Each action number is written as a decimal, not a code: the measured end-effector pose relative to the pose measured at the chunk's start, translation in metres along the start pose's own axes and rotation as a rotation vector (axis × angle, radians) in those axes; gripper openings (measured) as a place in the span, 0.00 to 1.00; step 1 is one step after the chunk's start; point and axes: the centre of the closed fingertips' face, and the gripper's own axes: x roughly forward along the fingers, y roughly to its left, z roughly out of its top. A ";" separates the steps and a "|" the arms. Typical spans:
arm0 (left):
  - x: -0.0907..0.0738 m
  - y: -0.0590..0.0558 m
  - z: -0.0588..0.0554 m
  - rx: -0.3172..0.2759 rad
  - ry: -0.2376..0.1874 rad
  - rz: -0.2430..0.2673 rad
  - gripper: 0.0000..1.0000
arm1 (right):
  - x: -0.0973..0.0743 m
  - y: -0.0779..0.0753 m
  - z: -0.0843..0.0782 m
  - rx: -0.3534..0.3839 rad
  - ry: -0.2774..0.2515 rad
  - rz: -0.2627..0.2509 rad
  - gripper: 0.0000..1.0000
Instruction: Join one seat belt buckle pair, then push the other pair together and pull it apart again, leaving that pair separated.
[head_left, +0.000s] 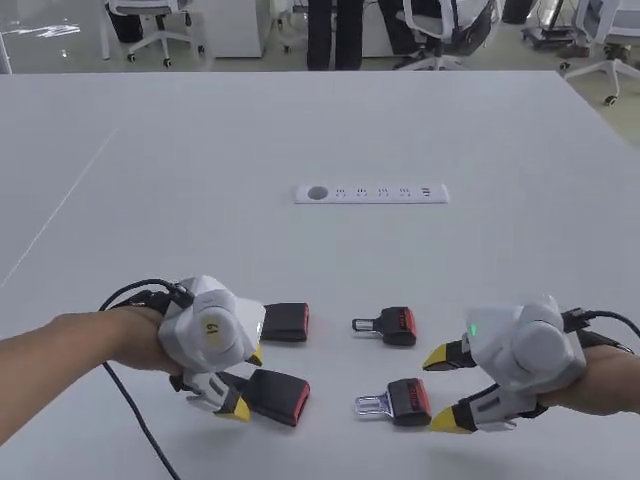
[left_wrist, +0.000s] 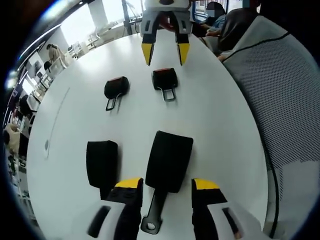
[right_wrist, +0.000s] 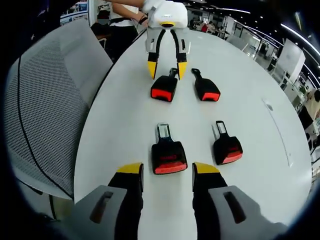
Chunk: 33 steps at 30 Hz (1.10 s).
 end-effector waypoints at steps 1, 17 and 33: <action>0.001 0.000 0.001 0.004 -0.002 -0.003 0.39 | 0.001 0.000 0.000 0.000 0.002 0.003 0.37; 0.011 0.005 -0.010 0.004 0.037 -0.002 0.32 | 0.018 -0.003 -0.008 -0.001 0.044 0.017 0.33; 0.011 0.006 -0.011 -0.110 0.026 0.006 0.32 | 0.019 -0.003 -0.007 0.075 0.037 -0.001 0.31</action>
